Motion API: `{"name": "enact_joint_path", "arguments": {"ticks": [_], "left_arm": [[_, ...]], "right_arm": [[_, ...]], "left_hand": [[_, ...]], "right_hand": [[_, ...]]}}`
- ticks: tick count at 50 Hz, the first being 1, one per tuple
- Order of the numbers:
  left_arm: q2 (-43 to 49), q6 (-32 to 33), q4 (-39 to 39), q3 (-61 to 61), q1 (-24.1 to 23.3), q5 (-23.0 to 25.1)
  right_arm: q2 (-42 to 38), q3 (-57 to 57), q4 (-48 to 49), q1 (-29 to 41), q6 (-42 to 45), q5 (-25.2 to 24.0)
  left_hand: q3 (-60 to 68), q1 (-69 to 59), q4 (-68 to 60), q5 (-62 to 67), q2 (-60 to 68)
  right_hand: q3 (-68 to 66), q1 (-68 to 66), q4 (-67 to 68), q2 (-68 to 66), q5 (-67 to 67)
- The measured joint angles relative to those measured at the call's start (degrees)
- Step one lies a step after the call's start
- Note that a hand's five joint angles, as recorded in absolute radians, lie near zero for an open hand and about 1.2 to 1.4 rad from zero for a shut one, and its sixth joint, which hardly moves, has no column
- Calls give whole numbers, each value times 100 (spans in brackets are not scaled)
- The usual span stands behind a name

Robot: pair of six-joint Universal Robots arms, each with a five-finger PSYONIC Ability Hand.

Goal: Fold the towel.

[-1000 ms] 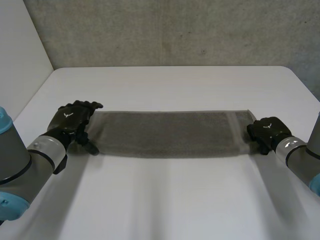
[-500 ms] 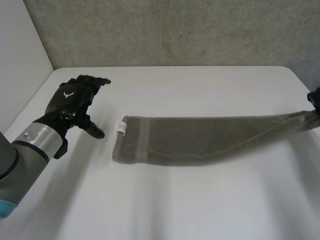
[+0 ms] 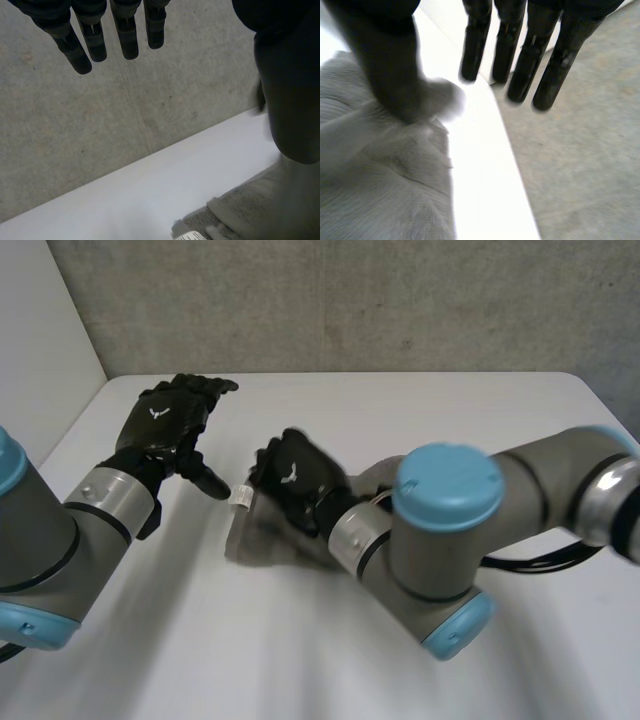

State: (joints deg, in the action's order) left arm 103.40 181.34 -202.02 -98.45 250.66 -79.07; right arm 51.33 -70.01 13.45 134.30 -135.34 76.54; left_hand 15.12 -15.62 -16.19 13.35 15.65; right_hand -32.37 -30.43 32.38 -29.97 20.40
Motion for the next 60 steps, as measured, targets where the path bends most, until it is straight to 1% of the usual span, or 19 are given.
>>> {"name": "enact_joint_path", "arguments": {"ticks": [1,2,3,8,10,14,21,27,31,33,34,36,37,41,47,50,52,56,60], "left_arm": [[35,3,-2,3,-19,-15],[69,7,-2,4,-38,-25],[102,12,-3,3,-60,-31],[222,36,-13,-2,-153,-35],[276,44,-33,-2,-201,-30],[357,51,-106,2,-304,-24],[554,97,-280,36,-606,-39],[802,542,-320,34,-956,-72],[881,977,-335,14,-1124,-159],[886,1107,-343,10,-1159,-243],[883,1147,-347,11,-1167,-290],[865,1192,-352,12,-1175,-398],[846,1202,-355,16,-1174,-464],[791,1190,-355,38,-1168,-604],[663,1154,-349,84,-1143,-656],[541,1148,-349,114,-1134,-652],[433,1147,-348,151,-1133,-648],[301,1146,-327,272,-1142,-647],[232,1132,-280,456,-1173,-682]], "right_arm": [[-95,16,12,34,-1,38],[-178,34,18,53,-3,80],[-242,39,9,53,-14,149],[-153,-106,-135,-92,-231,638],[115,-332,-278,-306,-445,883],[597,-860,-491,-785,-802,1038],[1128,-1905,-620,-1541,-1157,803],[1262,-2689,-329,-2097,-1194,480],[1227,-2907,-65,-2305,-1192,342],[1154,-2923,32,-2350,-1207,307],[1115,-2917,74,-2365,-1220,295],[1042,-2904,137,-2388,-1259,283],[1014,-2897,162,-2401,-1287,284],[1035,-2927,165,-2450,-1359,299],[1445,-3307,45,-2718,-1323,219],[1775,-3587,-94,-3057,-1195,7],[2097,-3766,-337,-3473,-977,-274],[2436,-3757,-795,-3918,-653,-651],[2609,-3393,-1216,-3927,-488,-913]], "left_hand": [[0,0,0,0,0],[0,0,0,0,0],[0,0,0,0,0],[0,0,0,0,0],[0,0,0,0,0],[0,0,0,0,0],[1,0,0,49,1],[1,0,0,70,1],[1,0,0,62,0],[1,0,0,58,0],[1,0,0,54,0],[1,0,0,53,0],[1,0,0,53,0],[1,0,0,41,0],[0,2,0,34,0],[0,4,0,33,0],[0,6,0,27,0],[0,12,0,0,0],[-26,21,0,-20,0]], "right_hand": [[920,871,-922,815,-965],[1543,1347,-1556,1380,-1572],[1795,1567,-1756,1572,-1716],[1837,1698,-1778,1584,-1716],[1837,1701,-1778,1584,-1716],[1837,1712,-1779,1584,-1716],[1837,1721,-1779,1584,-1716],[1684,1438,-1664,1422,-1404],[236,-29,-204,-19,77],[-1812,-1994,1819,-2154,2071],[-2508,-2773,2499,-2908,2712],[-3868,-3816,3829,-4112,4001],[-4255,-3999,4276,-4504,4408],[-4397,-4016,4429,-4603,4550],[-4397,-4034,4429,-4617,4551],[-4397,-4039,4429,-4617,4551],[-4397,-4066,4429,-4617,4551],[-4398,-4120,4429,-4634,4551],[-4398,-4122,4429,-4644,4552]]}}
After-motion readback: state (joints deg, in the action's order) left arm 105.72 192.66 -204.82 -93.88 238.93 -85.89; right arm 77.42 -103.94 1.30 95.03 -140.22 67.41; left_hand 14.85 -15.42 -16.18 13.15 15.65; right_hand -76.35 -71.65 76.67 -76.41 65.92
